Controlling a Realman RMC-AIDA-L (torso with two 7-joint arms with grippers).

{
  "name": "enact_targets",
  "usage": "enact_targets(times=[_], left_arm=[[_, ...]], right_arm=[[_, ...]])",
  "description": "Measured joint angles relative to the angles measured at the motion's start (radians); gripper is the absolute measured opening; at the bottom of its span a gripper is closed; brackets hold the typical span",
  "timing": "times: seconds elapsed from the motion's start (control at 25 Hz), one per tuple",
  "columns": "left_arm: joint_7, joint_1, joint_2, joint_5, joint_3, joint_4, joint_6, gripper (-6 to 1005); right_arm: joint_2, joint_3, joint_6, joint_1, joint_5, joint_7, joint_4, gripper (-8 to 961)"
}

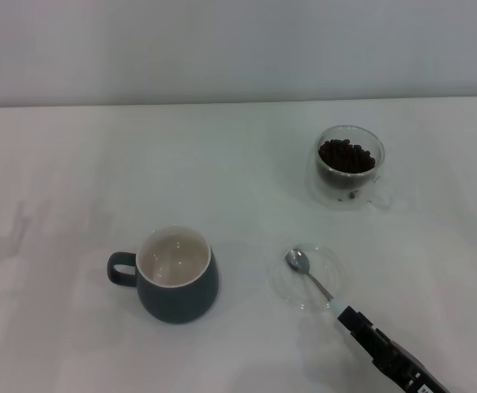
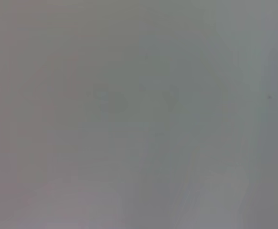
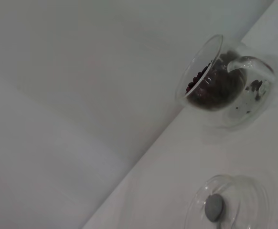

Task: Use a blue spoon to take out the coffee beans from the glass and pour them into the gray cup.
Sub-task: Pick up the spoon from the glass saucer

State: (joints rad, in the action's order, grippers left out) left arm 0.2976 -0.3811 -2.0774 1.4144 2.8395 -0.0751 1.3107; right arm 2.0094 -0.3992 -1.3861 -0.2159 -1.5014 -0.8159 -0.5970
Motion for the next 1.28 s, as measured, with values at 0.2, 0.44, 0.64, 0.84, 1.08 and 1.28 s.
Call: enact_targets(times=[0.2,0.44,0.64,0.84,1.08,1.28], left_arm=[[0.000,0.003,-0.001,0.000,0.001,0.000,0.001,802],[0.000,0.010,0.000,0.000,-0.005,0.000,0.002,803],[0.000,0.010,0.000,0.002,-0.006,0.000,0.002,803],[0.000,0.010,0.000,0.004,-0.006,0.000,0.004,803],[0.000,0.010,0.000,0.005,-0.006,0.000,0.004,802],[0.000,0.011,0.000,0.007,-0.006,0.000,0.004,802]], right_arm=[[0.000,0.000,0.001,-0.001,-0.001,-0.001,0.000,362],[0.000,-0.001,0.020,-0.009,-0.015,-0.016,0.000,363],[0.000,-0.001,0.033,-0.017,-0.025,-0.028,0.002,363],[0.000,-0.001,0.035,-0.019,-0.025,-0.028,0.001,362],[0.000,-0.001,0.036,-0.019,-0.025,-0.028,-0.001,361],[0.000,-0.001,0.038,-0.019,-0.025,-0.028,-0.002,331]])
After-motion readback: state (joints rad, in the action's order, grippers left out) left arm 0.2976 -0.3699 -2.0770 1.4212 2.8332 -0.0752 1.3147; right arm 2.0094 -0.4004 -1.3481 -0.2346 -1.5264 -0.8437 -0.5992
